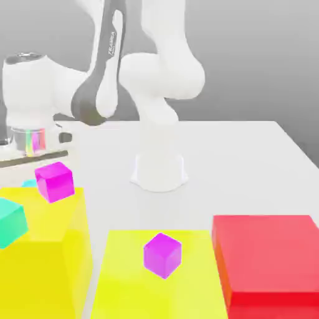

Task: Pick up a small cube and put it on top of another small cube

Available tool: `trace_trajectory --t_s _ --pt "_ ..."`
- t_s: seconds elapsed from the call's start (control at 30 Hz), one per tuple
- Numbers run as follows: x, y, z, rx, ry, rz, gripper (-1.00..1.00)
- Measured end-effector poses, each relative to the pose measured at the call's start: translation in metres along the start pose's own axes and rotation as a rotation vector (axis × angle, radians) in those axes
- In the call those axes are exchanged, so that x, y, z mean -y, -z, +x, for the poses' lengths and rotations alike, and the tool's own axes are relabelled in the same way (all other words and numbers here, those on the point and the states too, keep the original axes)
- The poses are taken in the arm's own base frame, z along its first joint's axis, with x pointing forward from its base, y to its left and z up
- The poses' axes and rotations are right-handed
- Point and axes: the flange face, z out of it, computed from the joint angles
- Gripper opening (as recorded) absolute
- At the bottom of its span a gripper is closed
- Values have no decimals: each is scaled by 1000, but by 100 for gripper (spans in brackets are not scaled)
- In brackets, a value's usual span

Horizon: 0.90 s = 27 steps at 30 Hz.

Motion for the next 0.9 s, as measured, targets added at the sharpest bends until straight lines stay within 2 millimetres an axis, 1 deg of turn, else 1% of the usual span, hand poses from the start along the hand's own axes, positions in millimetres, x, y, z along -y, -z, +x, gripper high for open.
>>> trace_trajectory --t_s 0.07,0.1,0.13,0.17,0.23,0.3,0.37,0.4,0.47,0.57,0.6,0.63,0.67,0.7,0.73,0.77,0.8,0.9 --pt "51 35 9 14 -7 84 -100" --pt "71 52 13 15 -10 119 -100" --pt "80 63 8 10 -11 131 -100" --pt "84 70 -3 5 -9 131 -100" --pt "80 81 -33 -8 0 109 -100" --pt "66 89 -68 -22 14 70 -100" --pt "45 97 -105 -35 32 25 -100" --pt "30 101 -124 -41 47 1 -100" --pt "-7 112 -163 -52 89 -52 -100" --pt "-59 131 -208 -74 133 -133 -100" --pt "-80 132 -219 -88 148 -170 -100" --pt "-99 139 -230 -91 166 -188 -100" --pt "-120 135 -238 -91 195 -199 -100" --pt "-136 125 -241 -90 215 -204 -100" --pt "-128 108 -237 -93 192 -205 -100" --pt "-107 90 -228 -98 145 -204 100" --pt "-103 89 -227 -99 138 -204 100" --pt "-104 89 -227 -99 140 -204 100"
